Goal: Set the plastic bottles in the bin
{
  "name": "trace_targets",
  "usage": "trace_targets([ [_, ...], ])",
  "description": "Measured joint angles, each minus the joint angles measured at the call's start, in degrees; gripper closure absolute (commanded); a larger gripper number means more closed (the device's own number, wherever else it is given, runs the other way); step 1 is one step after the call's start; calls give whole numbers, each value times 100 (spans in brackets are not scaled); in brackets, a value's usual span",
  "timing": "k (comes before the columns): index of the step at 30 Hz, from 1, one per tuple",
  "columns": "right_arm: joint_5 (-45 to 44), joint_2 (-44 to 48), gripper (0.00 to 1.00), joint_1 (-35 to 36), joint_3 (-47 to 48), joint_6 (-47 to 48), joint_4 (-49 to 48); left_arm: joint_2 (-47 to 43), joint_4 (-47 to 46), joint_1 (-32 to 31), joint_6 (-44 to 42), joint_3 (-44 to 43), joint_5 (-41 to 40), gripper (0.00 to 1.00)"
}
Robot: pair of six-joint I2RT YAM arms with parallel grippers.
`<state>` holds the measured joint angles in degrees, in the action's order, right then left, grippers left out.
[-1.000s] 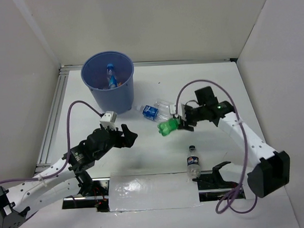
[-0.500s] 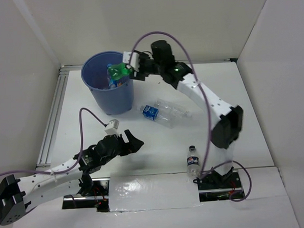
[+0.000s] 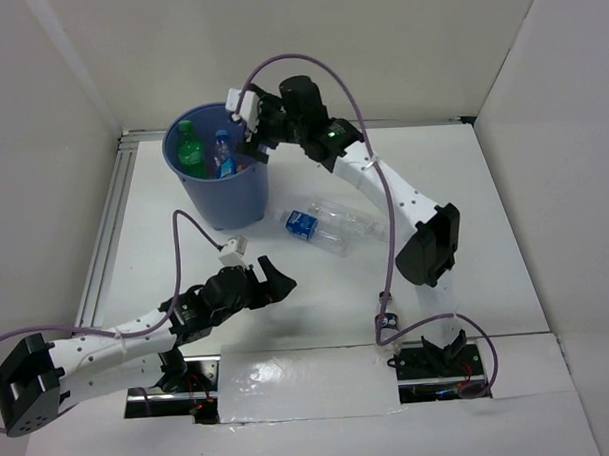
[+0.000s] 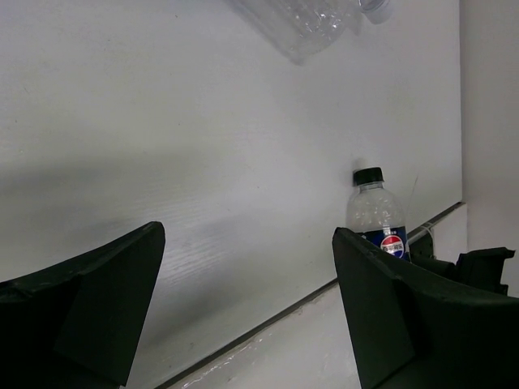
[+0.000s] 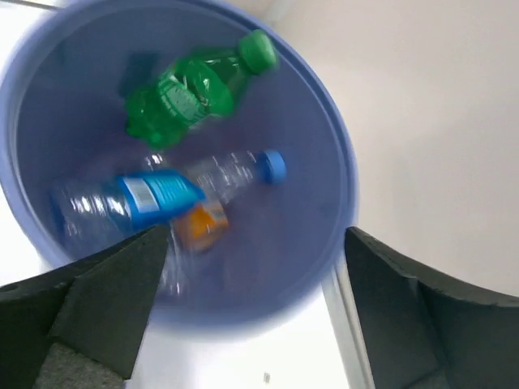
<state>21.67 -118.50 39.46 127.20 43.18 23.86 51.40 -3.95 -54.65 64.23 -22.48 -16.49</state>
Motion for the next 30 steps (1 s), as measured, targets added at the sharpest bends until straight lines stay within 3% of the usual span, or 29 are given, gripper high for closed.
trace_targets([
  [1,28,173,24,-111,-155,-157,-4,59,7,0,-20,-42,-7,3],
  [4,199,855,57,-695,-861,-553,-9,295,-33,-2,-146,-199,-11,6],
  [5,247,1104,70,-931,-1130,-656,17,382,-59,-2,-205,-256,-11,10],
  [6,299,1320,73,-1185,-1375,-741,74,492,-81,-2,-269,-326,-11,23],
  [7,334,1530,71,-1449,-1639,-846,125,621,-98,-2,-350,-417,2,32],
  [8,345,1676,62,-1685,-1838,-922,190,778,-118,-4,-431,-531,24,41],
  [9,400,1794,33,-1958,-2057,-957,326,960,-111,-13,-557,-686,44,55],
  [10,444,1843,20,-2144,-2208,-1005,446,1158,-103,-26,-708,-872,120,55],
  [12,516,1843,7,-2424,-2498,-1067,750,1631,-122,-92,-1167,-1351,389,46],
  [13,568,1801,0,-2540,-2658,-1115,894,1895,-131,-140,-1443,-1622,621,26],
  [16,804,1698,0,-2924,-3250,-1392,1191,3040,55,-396,-2157,-2859,1397,13],
  [21,1029,1733,0,-3692,-4002,-1838,1357,4806,498,-761,-2393,-4651,2568,7],
  [25,1080,2173,0,-4336,-4791,-2166,1241,5812,1244,-944,-2398,-5643,3042,0],
  [30,1344,2686,0,-4603,-5143,-2295,1150,6533,2347,-1196,-2387,-6415,3147,0],
])
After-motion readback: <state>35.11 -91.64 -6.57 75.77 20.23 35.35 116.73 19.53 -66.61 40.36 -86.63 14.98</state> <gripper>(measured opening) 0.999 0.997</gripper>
